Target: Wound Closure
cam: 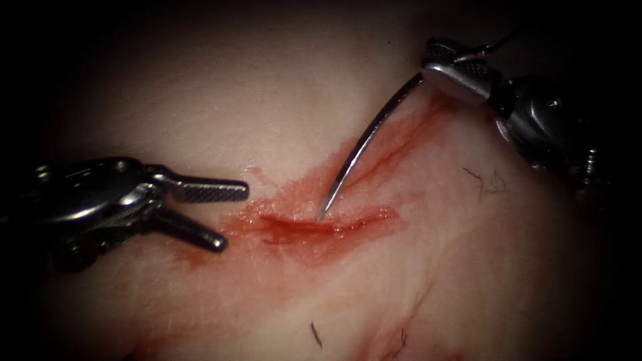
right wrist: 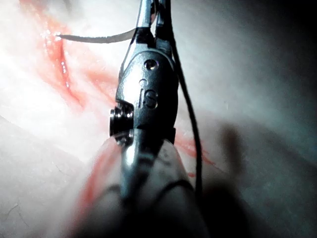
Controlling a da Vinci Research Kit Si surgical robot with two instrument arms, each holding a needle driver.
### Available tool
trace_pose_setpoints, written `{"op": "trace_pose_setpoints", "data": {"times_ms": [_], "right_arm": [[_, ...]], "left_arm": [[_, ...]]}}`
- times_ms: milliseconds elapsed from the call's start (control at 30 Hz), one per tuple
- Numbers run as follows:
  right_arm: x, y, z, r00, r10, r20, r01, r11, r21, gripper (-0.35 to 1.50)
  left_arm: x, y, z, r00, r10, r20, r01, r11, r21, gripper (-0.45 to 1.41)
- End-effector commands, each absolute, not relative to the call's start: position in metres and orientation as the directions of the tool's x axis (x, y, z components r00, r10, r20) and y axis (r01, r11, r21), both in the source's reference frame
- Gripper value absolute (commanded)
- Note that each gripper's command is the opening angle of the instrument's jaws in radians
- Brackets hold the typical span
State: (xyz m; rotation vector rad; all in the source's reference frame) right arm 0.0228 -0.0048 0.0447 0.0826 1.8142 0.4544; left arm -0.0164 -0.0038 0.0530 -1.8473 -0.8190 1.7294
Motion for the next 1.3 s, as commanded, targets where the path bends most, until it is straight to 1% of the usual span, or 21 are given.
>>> {"op": "trace_pose_setpoints", "data": {"times_ms": [33,67,100,300,367,500,567,633,667,700,900,1167,1300], "right_arm": [[0.0235,-0.005,0.045,-0.355,0.305,-0.884,-0.126,0.921,0.368,-0.35],[0.0234,-0.005,0.045,-0.374,0.301,-0.877,-0.128,0.92,0.37,-0.35],[0.0234,-0.005,0.045,-0.384,0.298,-0.874,-0.131,0.919,0.371,-0.35],[0.0236,-0.004,0.044,-0.364,0.255,-0.896,-0.195,0.92,0.341,-0.35],[0.0239,-0.004,0.044,-0.342,0.226,-0.912,-0.251,0.914,0.32,-0.35],[0.0246,-0.004,0.044,-0.314,0.181,-0.932,-0.306,0.91,0.28,-0.35],[0.025,-0.004,0.045,-0.281,0.087,-0.956,-0.323,0.929,0.179,-0.35],[0.0253,-0.004,0.045,-0.261,0.04,-0.965,-0.313,0.942,0.123,-0.35],[0.0256,-0.004,0.045,-0.215,-0.03,-0.976,-0.298,0.954,0.036,-0.35],[0.0258,-0.005,0.045,-0.176,-0.064,-0.982,-0.282,0.959,-0.012,-0.35],[0.025,-0.005,0.046,-0.157,-0.127,-0.979,-0.262,0.962,-0.083,-0.35],[0.0249,-0.006,0.045,-0.167,-0.141,-0.976,-0.247,0.964,-0.097,-0.35],[0.0257,-0.007,0.045,-0.15,-0.162,-0.975,-0.223,0.967,-0.127,-0.35]], "left_arm": [[-0.0169,-0.004,0.054,0.011,0.69,-0.724,0.096,-0.722,-0.686,0.16],[-0.0169,-0.004,0.054,-0.017,0.685,-0.728,0.084,-0.725,-0.684,-0.18],[-0.017,-0.005,0.054,-0.045,0.681,-0.731,0.074,-0.728,-0.682,-0.45],[-0.018,-0.006,0.055,-0.222,0.652,-0.725,-0.005,-0.744,-0.668,-0.45],[-0.0192,-0.006,0.055,-0.285,0.658,-0.697,-0.091,-0.743,-0.664,-0.45],[-0.0221,-0.006,0.057,-0.359,0.681,-0.638,-0.205,-0.724,-0.658,-0.45],[-0.0235,-0.007,0.058,-0.375,0.677,-0.633,-0.237,-0.73,-0.641,-0.45],[-0.0248,-0.008,0.06,-0.384,0.671,-0.634,-0.26,-0.738,-0.623,-0.45],[-0.0259,-0.009,0.062,-0.404,0.657,-0.637,-0.286,-0.752,-0.594,-0.45],[-0.0265,-0.01,0.063,-0.445,0.619,-0.647,-0.296,-0.784,-0.546,-0.45],[-0.0251,-0.011,0.064,-0.554,0.541,-0.632,-0.275,-0.836,-0.475,-0.45],[-0.0232,-0.011,0.063,-0.574,0.514,-0.637,-0.253,-0.851,-0.459,-0.45],[-0.0231,-0.01,0.061,-0.575,0.506,-0.642,-0.242,-0.856,-0.458,-0.45]]}}
